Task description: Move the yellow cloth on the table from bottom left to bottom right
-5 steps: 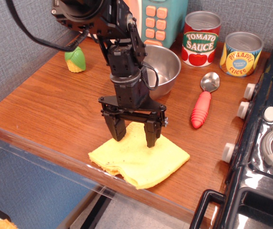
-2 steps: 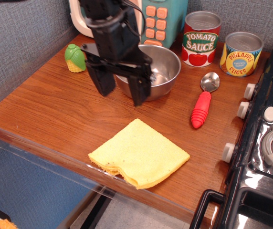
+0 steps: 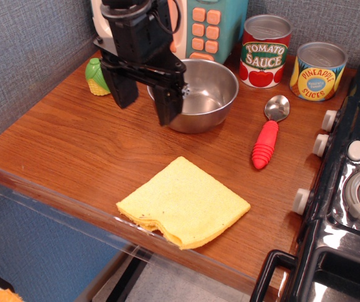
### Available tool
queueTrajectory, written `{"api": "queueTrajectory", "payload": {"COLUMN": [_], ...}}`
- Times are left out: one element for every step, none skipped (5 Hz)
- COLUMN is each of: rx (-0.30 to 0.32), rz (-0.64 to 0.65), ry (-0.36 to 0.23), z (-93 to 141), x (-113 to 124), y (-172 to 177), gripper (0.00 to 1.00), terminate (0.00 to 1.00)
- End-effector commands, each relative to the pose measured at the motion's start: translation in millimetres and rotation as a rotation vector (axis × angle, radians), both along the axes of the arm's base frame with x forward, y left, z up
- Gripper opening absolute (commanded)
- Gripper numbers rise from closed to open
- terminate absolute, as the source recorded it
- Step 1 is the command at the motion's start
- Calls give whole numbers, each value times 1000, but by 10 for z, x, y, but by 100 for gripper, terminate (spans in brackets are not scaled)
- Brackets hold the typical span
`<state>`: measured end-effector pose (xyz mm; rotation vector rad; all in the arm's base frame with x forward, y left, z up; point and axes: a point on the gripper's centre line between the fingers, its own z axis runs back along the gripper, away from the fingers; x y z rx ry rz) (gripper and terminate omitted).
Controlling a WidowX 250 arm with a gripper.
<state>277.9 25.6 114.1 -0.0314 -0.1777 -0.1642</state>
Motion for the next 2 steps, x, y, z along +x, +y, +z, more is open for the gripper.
{"api": "queueTrajectory", "payload": {"rx": [93, 93], "rz": [-21, -21], "ry": [-22, -22], "z": [17, 17], "x": [36, 36], "y": [89, 89], "gripper": [100, 100], "terminate": [0, 100]}}
